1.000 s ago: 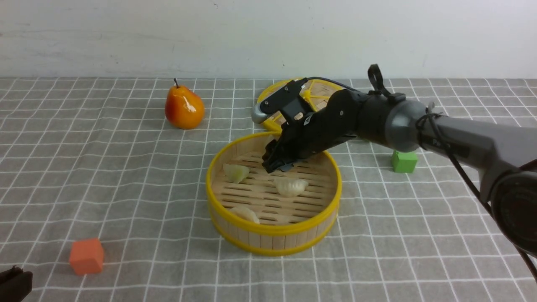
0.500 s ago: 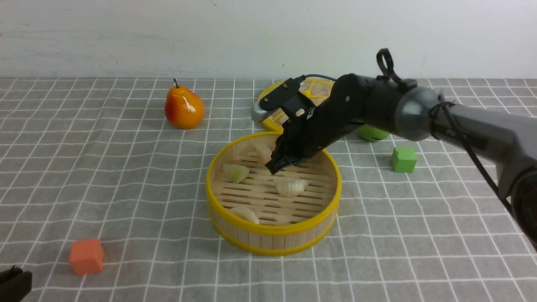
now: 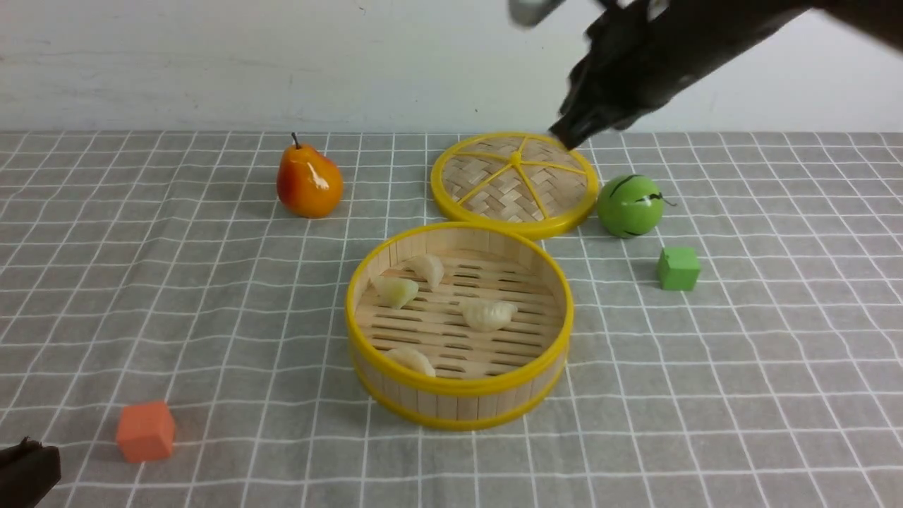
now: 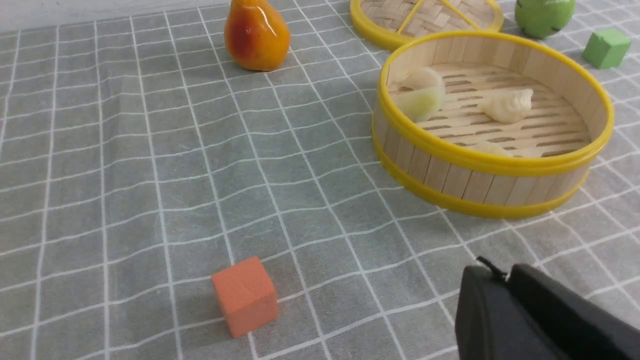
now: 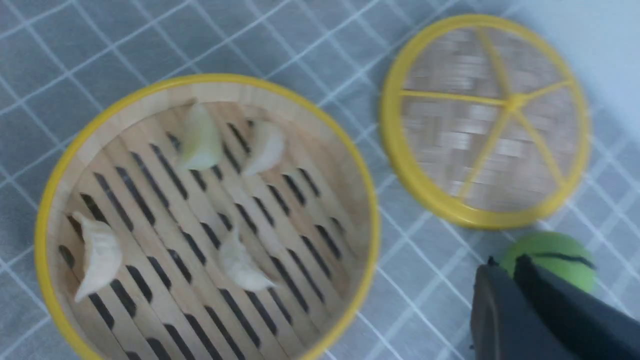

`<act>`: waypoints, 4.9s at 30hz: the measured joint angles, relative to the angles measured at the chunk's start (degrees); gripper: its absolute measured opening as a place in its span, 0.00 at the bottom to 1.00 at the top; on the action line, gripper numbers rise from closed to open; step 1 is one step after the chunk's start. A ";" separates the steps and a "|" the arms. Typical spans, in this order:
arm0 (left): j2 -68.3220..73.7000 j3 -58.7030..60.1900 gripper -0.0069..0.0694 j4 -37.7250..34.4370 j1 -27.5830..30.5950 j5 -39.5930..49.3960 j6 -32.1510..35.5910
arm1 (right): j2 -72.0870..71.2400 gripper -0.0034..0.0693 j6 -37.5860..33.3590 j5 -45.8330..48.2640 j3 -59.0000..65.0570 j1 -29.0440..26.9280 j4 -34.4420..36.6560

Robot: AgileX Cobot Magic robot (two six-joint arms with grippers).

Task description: Put the dumplings into the steamer on the table with the grey tablecloth.

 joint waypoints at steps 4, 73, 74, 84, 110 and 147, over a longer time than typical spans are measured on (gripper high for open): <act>0.00 0.00 0.16 -0.30 0.00 -0.60 -1.90 | -9.91 0.12 4.91 1.74 6.42 0.00 -5.97; 0.07 0.05 0.07 -0.53 0.00 1.12 -1.22 | -98.40 0.07 24.11 -47.57 106.21 -16.83 2.55; 0.07 0.05 0.07 -0.53 0.00 1.12 -1.22 | -98.45 0.07 24.17 -46.53 106.21 -18.15 3.03; 0.07 0.05 0.07 -0.53 0.00 1.12 -1.22 | -98.45 0.07 27.92 -30.75 105.66 -24.17 4.57; -1.83 2.35 0.08 -0.44 0.96 1.59 -1.20 | -98.45 0.11 28.58 -30.11 105.51 -24.17 4.80; -16.67 22.17 0.07 -19.51 26.79 -7.04 15.02 | -98.51 0.18 28.63 -30.11 105.51 -24.17 4.96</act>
